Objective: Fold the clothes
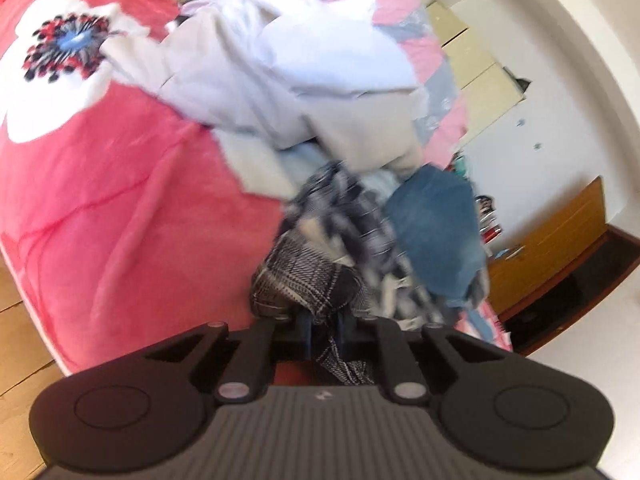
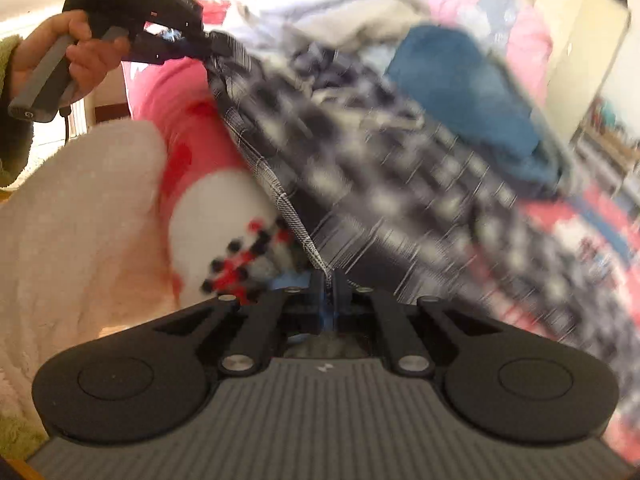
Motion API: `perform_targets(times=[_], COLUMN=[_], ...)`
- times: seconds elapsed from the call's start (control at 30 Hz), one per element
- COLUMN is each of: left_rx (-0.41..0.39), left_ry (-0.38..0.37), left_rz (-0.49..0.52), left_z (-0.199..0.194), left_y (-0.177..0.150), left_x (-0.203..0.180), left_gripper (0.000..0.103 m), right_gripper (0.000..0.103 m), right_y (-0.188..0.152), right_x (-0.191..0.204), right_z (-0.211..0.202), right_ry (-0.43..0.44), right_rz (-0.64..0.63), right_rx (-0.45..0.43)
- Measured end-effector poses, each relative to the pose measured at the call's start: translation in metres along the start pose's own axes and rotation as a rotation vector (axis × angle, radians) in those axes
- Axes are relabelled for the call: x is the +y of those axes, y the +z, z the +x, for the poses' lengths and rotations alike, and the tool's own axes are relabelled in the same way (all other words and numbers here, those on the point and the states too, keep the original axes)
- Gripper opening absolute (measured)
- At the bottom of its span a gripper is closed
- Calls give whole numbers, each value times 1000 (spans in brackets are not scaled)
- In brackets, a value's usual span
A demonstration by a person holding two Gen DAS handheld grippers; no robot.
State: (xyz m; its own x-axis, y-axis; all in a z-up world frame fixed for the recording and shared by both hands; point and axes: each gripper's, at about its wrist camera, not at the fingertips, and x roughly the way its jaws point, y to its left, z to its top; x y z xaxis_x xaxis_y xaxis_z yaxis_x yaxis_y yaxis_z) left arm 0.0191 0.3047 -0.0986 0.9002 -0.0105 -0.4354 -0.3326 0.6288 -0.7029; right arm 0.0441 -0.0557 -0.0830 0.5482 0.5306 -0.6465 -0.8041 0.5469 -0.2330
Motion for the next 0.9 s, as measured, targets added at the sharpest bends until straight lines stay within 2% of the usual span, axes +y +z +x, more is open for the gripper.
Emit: perform_targets(times=[0.07,0.2,0.3,0.33,0.4,0.43,0.5,0.57,0.63,0.67,0.73,0.83,0.9], left_rx=[-13,-87,-34,-10,12,11,3,-19,-58,-77,-97,-30,37], left_ry=[-6,-28,-12,8,48,59,72,91,116,114,72,-81,-161], left_rz=[1,42,31,36,43,47,60,89,165,223,331,450,550], left_z=[-3,-10,0,1,-3,-8,-23,-40,-55,-61,-70,-65,-56], left_y=[0,9,14,12,8,6,2,-3,-8,-11,-15,-26,-41], left_x=[3,-7,-5,-2,6,10,19,21,12,2,-19,-51,-75], left_gripper=[12,12,14,19,37,48,49,48,48,48,48,48,48], right_gripper=[6,6,6,6,7,9,18,31,33,38,43,43,32], right_y=[-4,-3,-6,-7,-8,-7,-5,-3,0,1,3,6,3], right_x=[3,6,11,7,1,-7,-28,-46,-62,-68,-80,-98,-98], right_z=[-1,-18,-22,-27,-36,-41,-52,-56,-51,-44,-31,-11,-1], right_ry=[6,108,99,87,64,49,13,-26,-50,-42,-25,0,55], right_rz=[56,130,104,105,108,114,135,130,102,93,75,48,53], right_rx=[-26,-93,-88,-96,-112,-126,-163,-177,-161,-144,-108,-56,6])
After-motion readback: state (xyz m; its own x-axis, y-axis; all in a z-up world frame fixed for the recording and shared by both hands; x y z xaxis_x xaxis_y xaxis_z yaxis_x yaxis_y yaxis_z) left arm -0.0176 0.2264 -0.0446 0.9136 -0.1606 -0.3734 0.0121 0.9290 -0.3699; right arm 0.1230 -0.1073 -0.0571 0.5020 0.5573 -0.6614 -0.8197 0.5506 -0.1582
